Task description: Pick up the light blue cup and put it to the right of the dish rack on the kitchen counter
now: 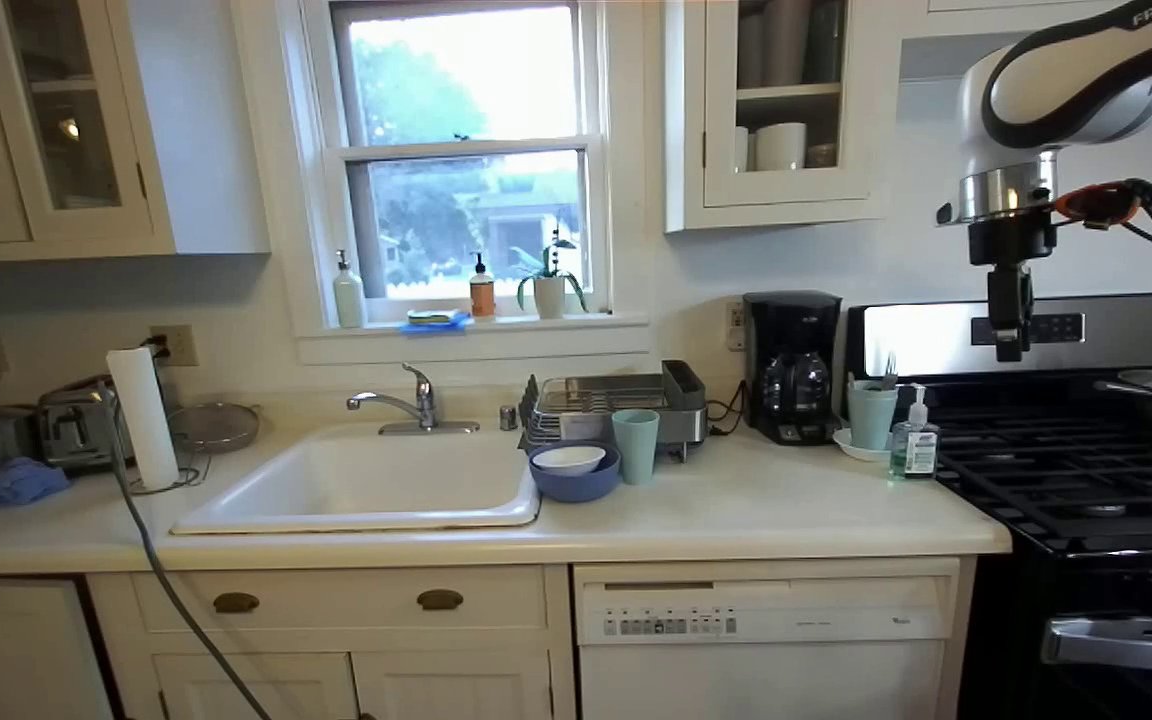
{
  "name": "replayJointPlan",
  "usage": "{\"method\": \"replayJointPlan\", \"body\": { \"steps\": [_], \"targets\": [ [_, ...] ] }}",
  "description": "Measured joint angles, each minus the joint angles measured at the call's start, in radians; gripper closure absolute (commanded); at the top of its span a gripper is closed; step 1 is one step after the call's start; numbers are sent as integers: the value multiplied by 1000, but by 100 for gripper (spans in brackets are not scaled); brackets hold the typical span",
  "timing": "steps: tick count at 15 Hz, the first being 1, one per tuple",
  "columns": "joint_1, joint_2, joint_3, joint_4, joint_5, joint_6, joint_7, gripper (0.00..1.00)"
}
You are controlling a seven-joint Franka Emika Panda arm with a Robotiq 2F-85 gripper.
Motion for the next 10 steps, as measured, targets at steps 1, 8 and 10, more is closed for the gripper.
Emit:
{"method": "replayJointPlan", "body": {
  "steps": [1,8,10],
  "targets": [
    [0,0,0,0,0,0,0,0],
    [0,0,0,0,0,0,0,0],
    [1,1,1,0,7,0,6,0]
  ]
}}
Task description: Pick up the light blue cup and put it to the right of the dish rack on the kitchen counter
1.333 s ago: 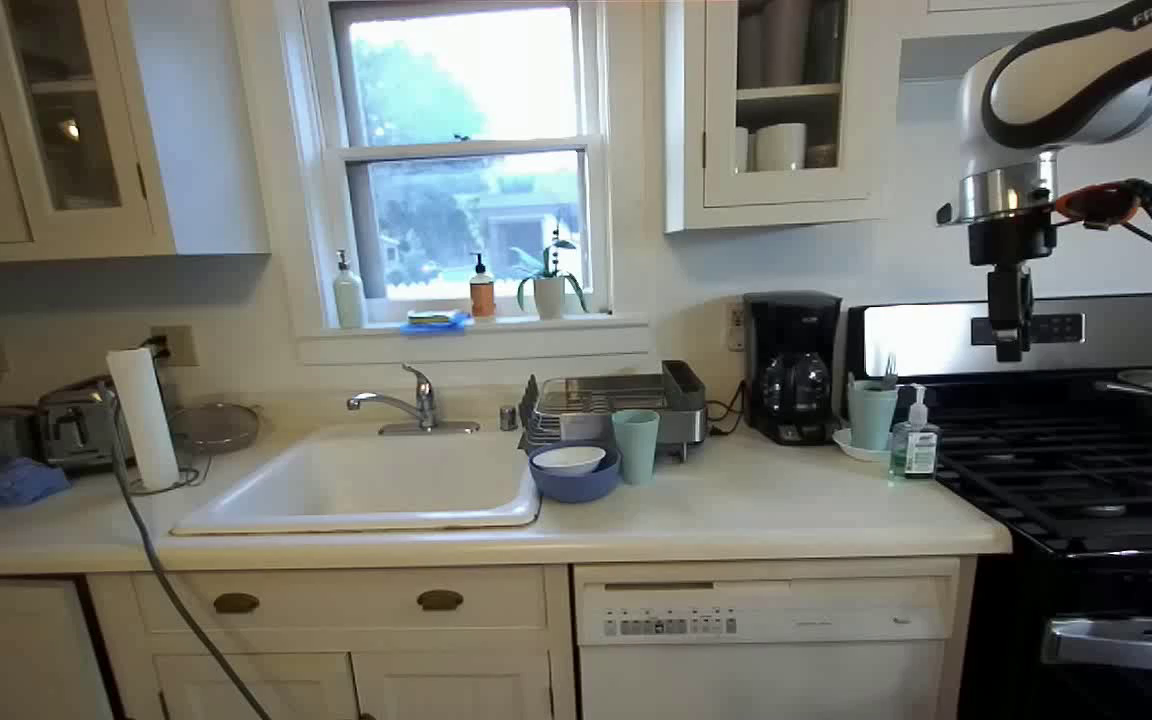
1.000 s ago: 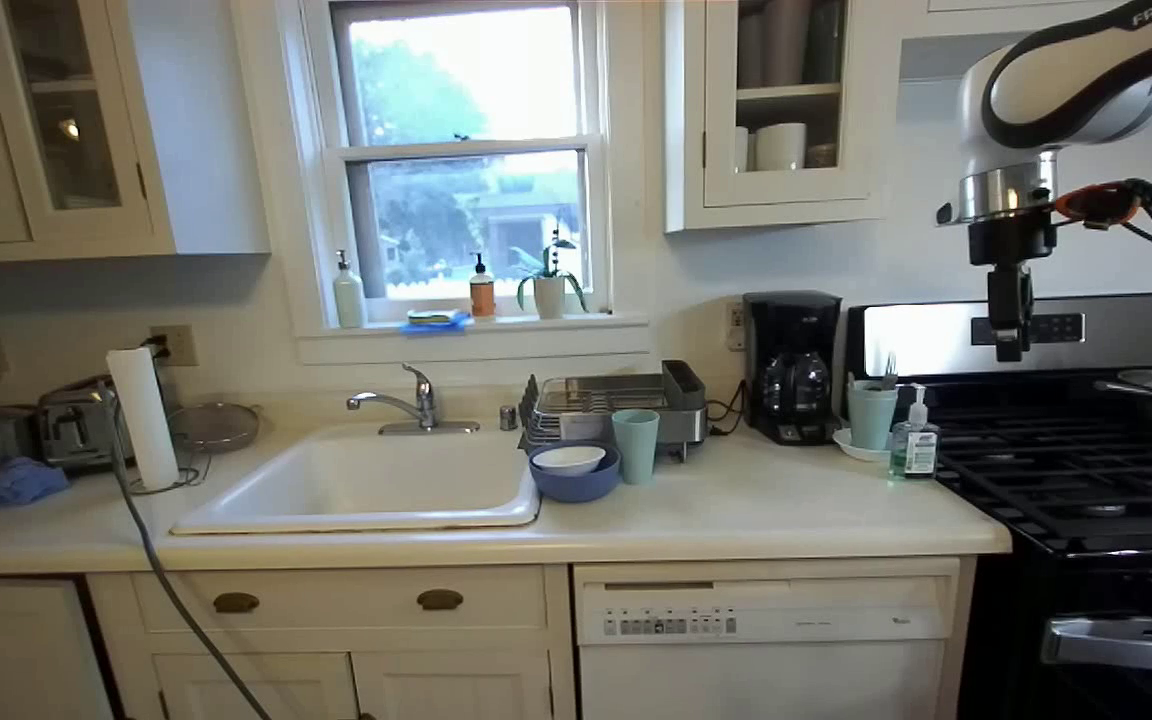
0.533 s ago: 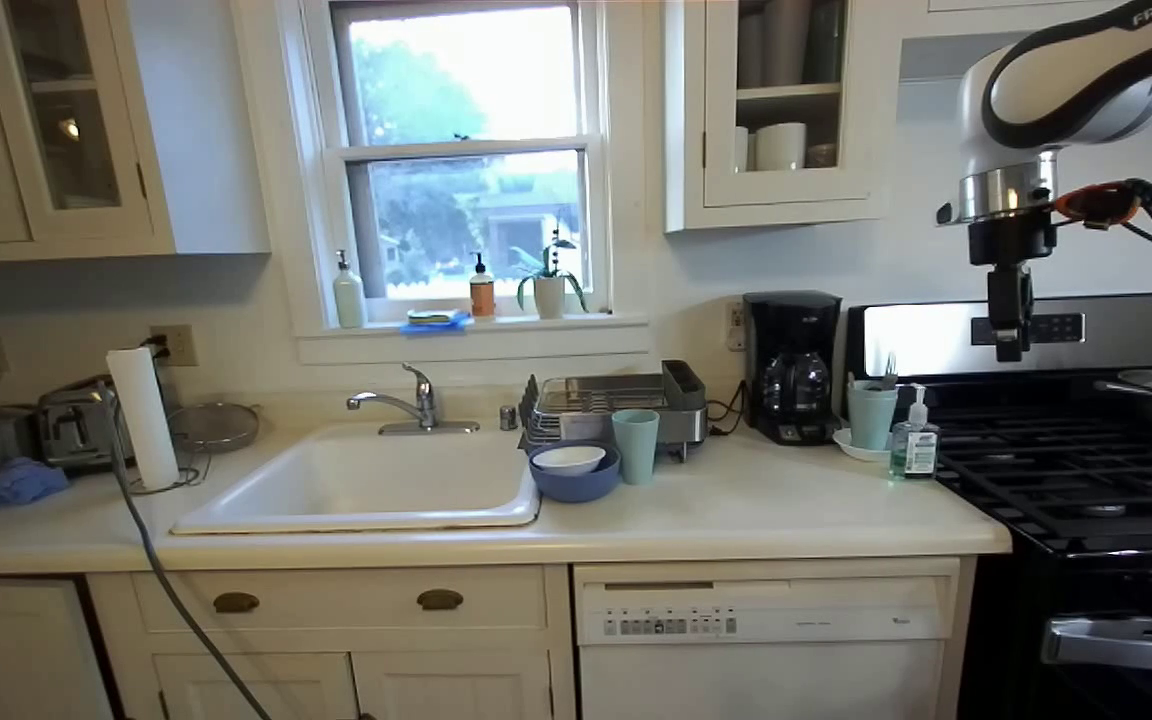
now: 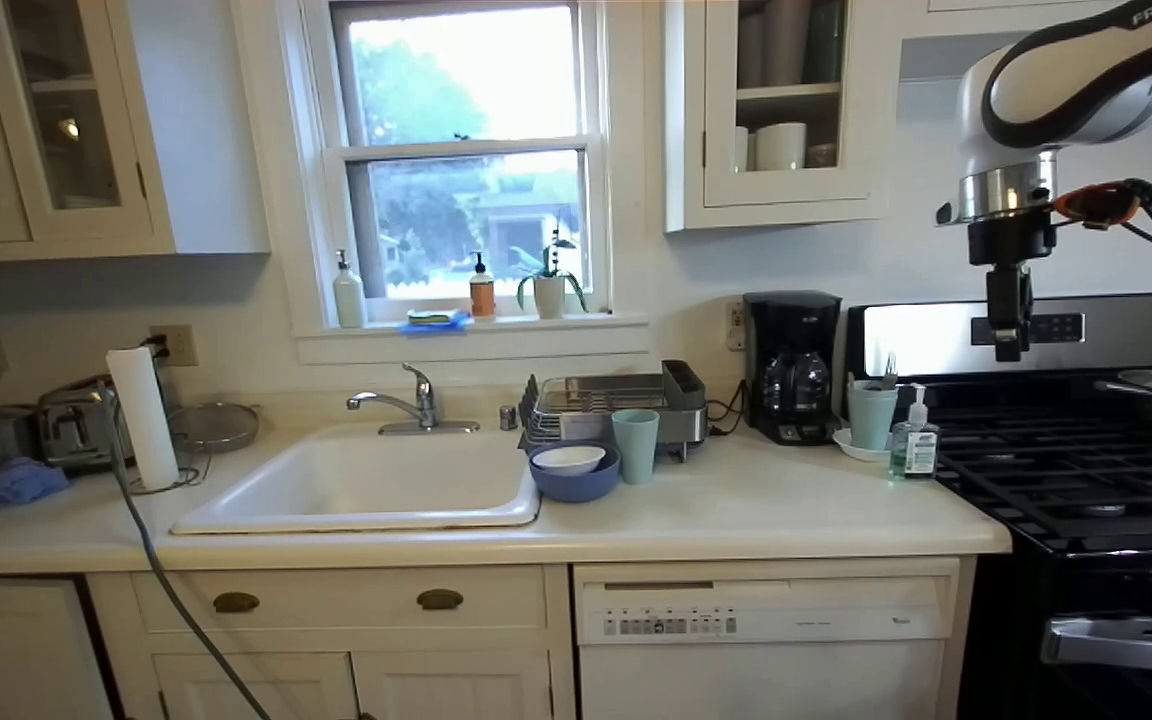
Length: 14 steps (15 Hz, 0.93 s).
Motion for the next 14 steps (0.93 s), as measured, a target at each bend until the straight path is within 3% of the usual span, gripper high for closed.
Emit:
{"method": "replayJointPlan", "body": {
  "steps": [3,9,14],
  "targets": [
    [17,19,43,12,37,-19,81,0],
    [69,127,228,106,215,-33,485,0],
    [68,269,274,204,313,54,751,0]
  ]
}}
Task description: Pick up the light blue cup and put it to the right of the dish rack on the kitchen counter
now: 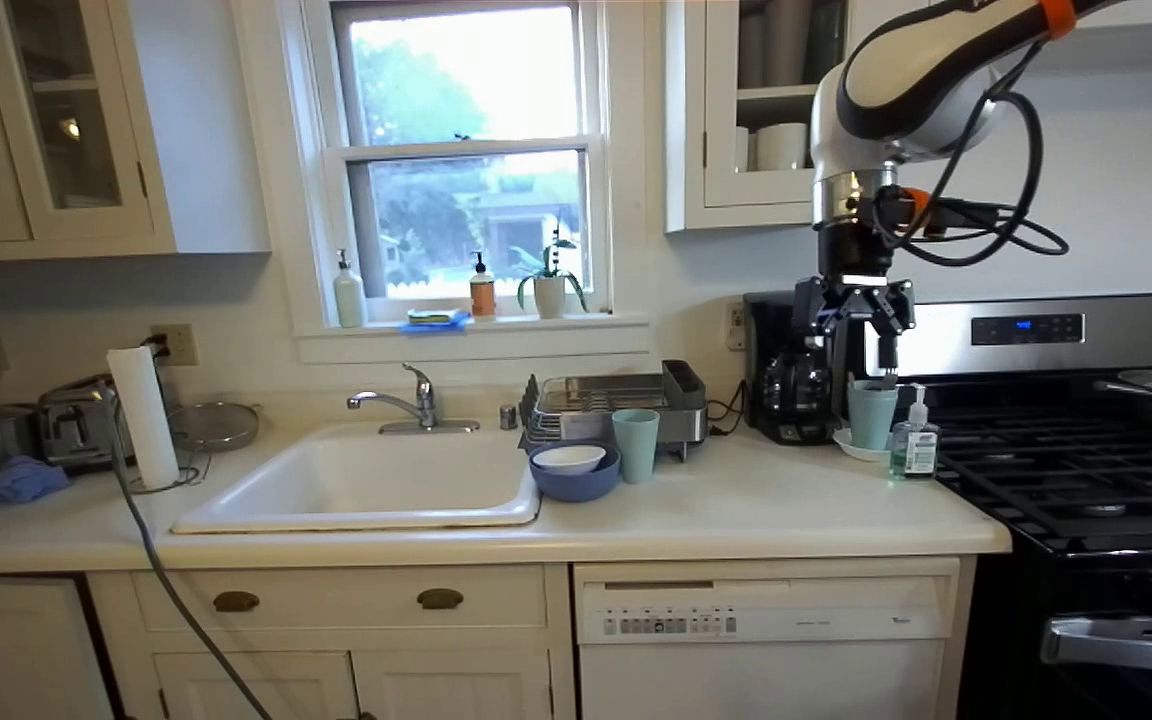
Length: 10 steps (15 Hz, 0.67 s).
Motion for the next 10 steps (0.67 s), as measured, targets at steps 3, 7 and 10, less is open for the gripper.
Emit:
{"method": "replayJointPlan", "body": {
  "steps": [3,7,10],
  "targets": [
    [-3,76,4,31,23,110,131,0],
    [-4,185,5,68,24,287,311,0],
    [2,274,18,109,19,432,465,0]
  ]
}}
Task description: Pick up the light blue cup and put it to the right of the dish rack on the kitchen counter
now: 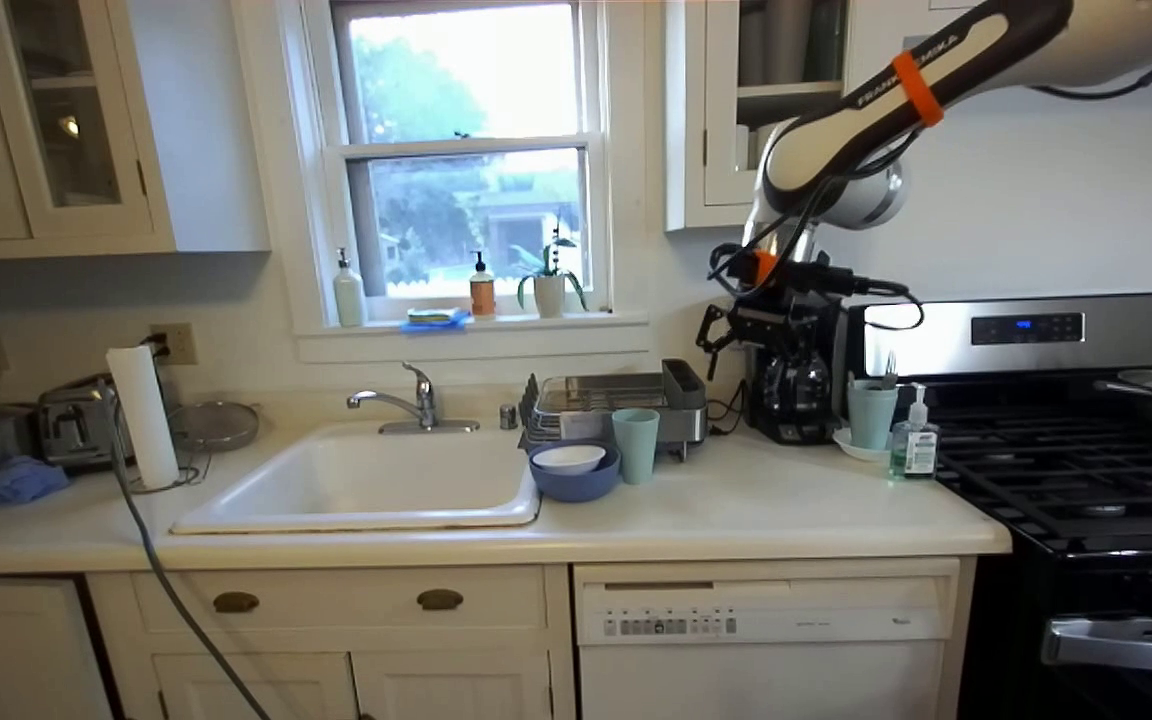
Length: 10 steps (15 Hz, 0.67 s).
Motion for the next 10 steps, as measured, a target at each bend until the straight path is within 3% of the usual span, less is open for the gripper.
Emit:
{"method": "replayJointPlan", "body": {
  "steps": [2,10],
  "targets": [
    [8,50,4,25,-24,55,74,0],
    [9,45,-2,24,-24,52,65,0]
  ]
}}
